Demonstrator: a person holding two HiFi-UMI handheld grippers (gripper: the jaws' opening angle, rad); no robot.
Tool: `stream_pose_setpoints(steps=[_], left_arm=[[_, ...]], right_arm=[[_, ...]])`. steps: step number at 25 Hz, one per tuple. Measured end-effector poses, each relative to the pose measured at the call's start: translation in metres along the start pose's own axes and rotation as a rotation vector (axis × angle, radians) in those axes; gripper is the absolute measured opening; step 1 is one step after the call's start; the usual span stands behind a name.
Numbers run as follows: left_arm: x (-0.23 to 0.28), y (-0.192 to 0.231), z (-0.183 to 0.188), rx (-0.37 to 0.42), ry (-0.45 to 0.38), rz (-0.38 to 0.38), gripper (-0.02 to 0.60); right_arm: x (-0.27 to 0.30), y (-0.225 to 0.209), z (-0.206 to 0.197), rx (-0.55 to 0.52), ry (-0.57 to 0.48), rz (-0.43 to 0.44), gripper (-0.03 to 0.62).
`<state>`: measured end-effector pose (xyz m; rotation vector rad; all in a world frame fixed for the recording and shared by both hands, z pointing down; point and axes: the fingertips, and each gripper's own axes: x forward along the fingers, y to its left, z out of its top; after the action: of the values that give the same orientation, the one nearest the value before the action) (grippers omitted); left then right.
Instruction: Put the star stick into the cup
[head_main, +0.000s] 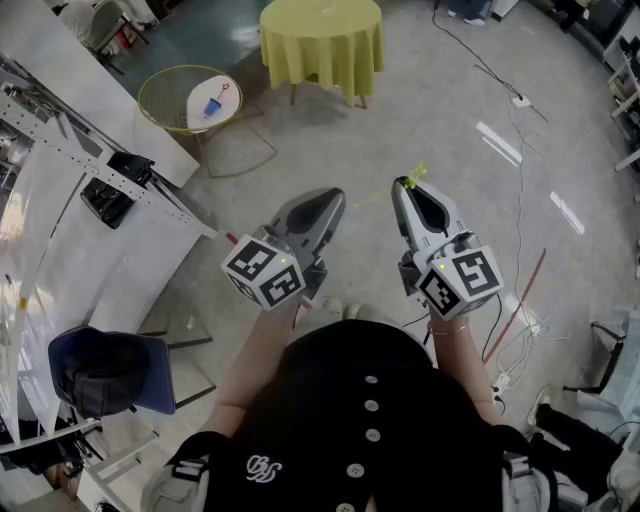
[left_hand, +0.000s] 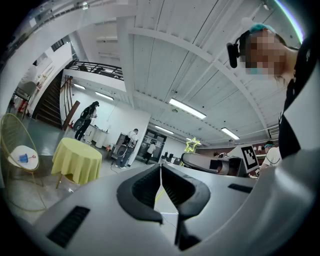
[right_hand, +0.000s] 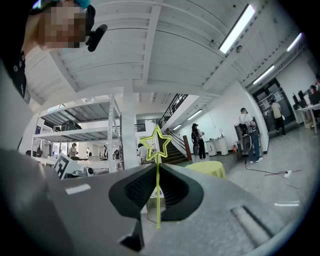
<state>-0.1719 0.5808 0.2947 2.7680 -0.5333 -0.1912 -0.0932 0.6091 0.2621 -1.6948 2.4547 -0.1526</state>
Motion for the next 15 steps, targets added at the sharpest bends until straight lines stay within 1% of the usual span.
stream_pose_setpoints(steps=[3,7,15], left_arm=[[-0.002,0.004,0.0,-0.011,-0.013,0.015,0.02],[-0.003,0.01,-0.002,-0.014,-0.008,0.022,0.02],[0.0,0.016,-0.003,-0.003,0.017,0.01,0.02]], right_arm=[[0.005,0.0,0.003,-0.021,0.009,0.009,0.015],[0.009,0.0,0.0,-0.015,0.01,0.006,0.015],[0.015,-0.001,-0.003,0.002,0.007,0.0,0.015]])
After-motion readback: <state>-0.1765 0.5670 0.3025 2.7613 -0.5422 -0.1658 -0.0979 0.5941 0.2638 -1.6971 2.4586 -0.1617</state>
